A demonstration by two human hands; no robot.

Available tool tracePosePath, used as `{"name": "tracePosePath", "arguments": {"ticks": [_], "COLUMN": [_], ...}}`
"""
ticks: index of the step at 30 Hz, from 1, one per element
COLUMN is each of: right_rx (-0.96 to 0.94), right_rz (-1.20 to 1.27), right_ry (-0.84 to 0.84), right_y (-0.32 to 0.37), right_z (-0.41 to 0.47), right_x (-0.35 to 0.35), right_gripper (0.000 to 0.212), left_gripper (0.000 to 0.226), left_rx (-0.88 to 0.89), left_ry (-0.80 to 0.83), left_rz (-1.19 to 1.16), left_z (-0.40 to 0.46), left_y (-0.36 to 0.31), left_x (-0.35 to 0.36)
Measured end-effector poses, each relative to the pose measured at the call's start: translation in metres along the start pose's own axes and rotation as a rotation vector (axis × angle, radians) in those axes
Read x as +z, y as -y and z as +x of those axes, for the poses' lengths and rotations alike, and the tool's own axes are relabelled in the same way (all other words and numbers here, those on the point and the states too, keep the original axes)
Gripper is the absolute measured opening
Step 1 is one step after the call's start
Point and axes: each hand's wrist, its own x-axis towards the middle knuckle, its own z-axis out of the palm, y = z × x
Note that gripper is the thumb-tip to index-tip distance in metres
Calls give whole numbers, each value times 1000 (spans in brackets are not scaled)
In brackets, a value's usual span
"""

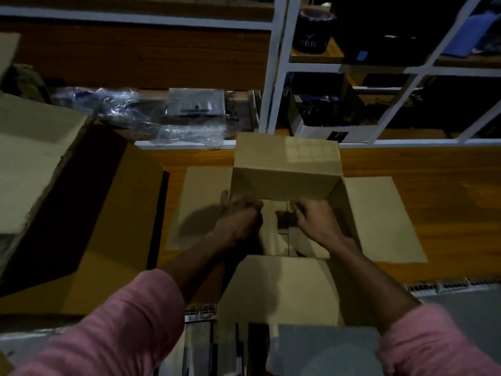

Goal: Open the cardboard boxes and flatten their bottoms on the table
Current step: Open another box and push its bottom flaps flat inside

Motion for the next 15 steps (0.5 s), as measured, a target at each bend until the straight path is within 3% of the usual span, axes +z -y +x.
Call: {"name": "tracePosePath", "arguments": {"ticks": [3,6,9,12,15], "right_rx": [7,5,-15,6,66], "right_rz": [124,152,62,-127,-208], "right_ry": [167,214,241,237,103], "right_y": [15,28,28,28,35], "right_z": [-53,-102,-129,-140,-146], "right_x": [-13,-24,-23,-9,14], "right_gripper": [29,40,27,38,34], "left_gripper": [14,45,61,44,25], "left_rx": [114,247,273,205,117], "left_ry": [-21,-129,-78,-49,-89], "left_rz": [-31,57,134,85,6], "left_z": [-48,-80,-98,-110,-119], "left_y": [-13,-13,-10,-14,-21], "left_x": [-5,13,21,23,21]}}
